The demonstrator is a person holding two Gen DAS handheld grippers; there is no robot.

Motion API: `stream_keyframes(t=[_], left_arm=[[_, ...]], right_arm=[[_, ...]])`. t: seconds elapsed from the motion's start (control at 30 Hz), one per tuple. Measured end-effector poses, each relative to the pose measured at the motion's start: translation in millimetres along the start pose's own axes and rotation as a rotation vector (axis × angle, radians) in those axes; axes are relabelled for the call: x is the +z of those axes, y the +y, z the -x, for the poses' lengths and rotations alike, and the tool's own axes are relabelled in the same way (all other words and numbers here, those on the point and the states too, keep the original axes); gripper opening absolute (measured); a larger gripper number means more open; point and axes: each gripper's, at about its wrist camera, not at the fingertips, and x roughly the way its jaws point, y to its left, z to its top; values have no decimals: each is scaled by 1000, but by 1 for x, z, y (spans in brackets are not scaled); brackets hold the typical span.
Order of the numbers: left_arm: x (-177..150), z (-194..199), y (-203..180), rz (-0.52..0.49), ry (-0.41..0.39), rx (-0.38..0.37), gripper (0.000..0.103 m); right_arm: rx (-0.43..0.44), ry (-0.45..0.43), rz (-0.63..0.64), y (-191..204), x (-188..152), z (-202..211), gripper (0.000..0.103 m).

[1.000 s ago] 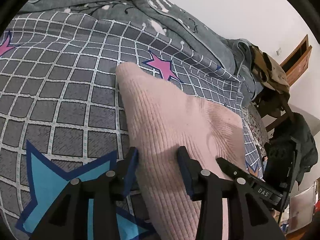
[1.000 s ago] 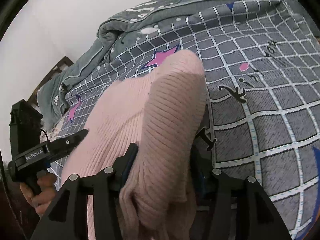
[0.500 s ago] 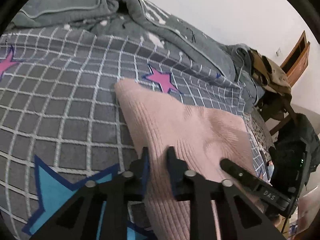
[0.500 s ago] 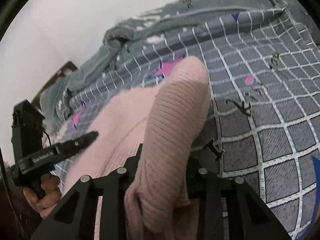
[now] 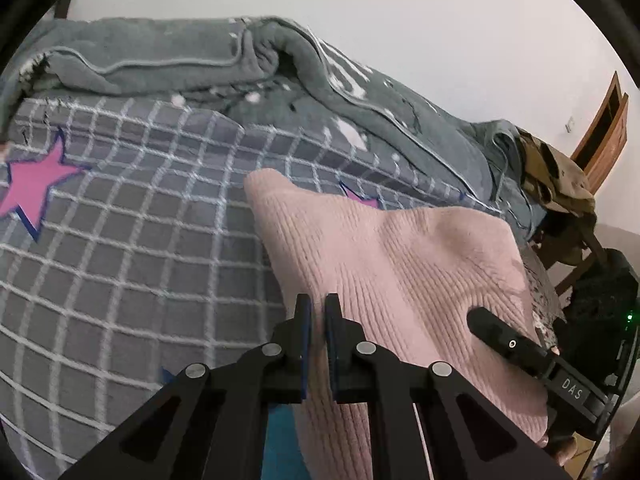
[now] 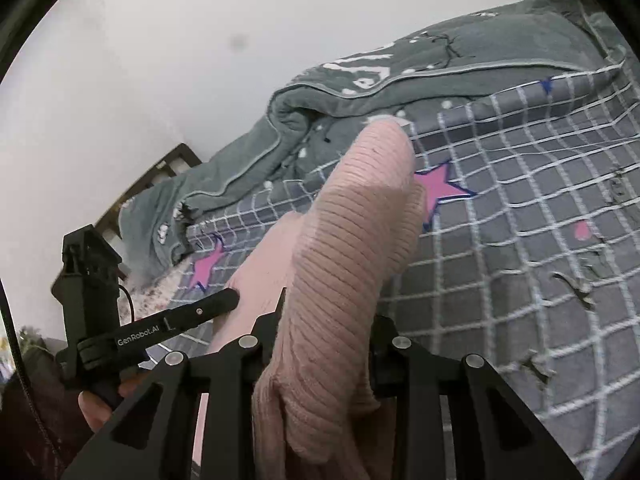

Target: Fold small clothes

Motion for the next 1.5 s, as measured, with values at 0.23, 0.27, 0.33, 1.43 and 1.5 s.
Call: stream_keyframes(t=[0.23,0.27,0.33,1.43,1.5], left_arm=[[26,-2,31,-18,-11,91,8],[28,-6,35,-16,-8,98,8],[28,-17,41,-10,5,112,8],[-52,20,12,-93,5,140,57],[-50,24,10,-103,-13,139,55]], right_arm=[[28,20,-15,13,4,-50,29],[16,28,-9,13,3,-57,29],[-35,48,17,9,1,-71,30],[-263,35,232,20,-63,-8,4],[-237,-1,199,17,-57,3,4]])
